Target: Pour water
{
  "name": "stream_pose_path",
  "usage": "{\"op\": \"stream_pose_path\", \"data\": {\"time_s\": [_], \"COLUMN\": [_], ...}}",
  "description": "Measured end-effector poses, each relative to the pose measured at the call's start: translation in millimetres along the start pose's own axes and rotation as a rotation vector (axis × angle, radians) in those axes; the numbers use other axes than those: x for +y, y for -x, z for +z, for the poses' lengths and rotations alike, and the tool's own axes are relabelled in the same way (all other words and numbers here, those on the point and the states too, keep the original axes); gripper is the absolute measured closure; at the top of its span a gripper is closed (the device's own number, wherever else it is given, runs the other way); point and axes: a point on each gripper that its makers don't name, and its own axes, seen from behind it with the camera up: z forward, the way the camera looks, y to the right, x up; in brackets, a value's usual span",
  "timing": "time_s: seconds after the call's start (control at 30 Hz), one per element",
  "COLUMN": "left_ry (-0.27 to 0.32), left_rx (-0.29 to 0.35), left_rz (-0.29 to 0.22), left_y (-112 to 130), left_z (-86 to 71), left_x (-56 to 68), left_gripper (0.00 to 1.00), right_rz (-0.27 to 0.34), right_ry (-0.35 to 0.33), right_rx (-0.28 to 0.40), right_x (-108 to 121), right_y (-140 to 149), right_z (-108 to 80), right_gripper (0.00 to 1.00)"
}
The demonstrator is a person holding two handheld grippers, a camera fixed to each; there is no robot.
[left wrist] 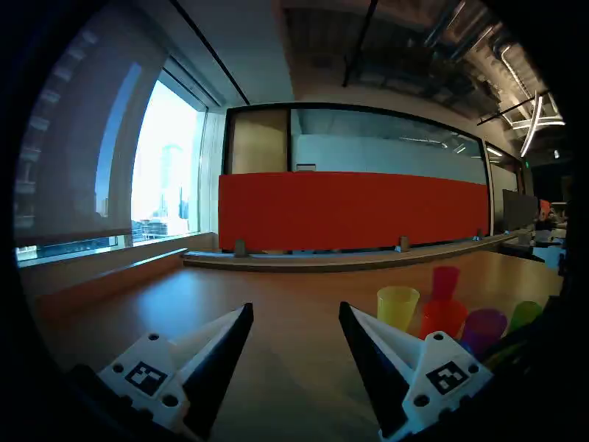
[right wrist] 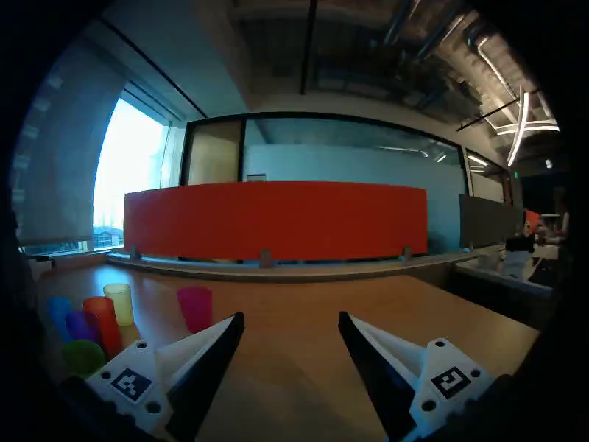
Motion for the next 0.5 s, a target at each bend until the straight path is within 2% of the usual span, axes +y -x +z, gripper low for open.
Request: {"op": "stream_pose_path", "data": {"time_s": [0.5], "left_ry": [0.000], "left_rx": [0.001], "left_rz": [0.000], "left_y": [-0.5], "left_z": [6.4], "left_x": [-7.7], "left_gripper": [0.14], "right_rz": [0.000], "right_ry": [0.000], "right_rx": [0.000], "right_x": [-0.1], "right_y": [-0.4], "right_z": [0.3], "right_gripper": [0.01]}}
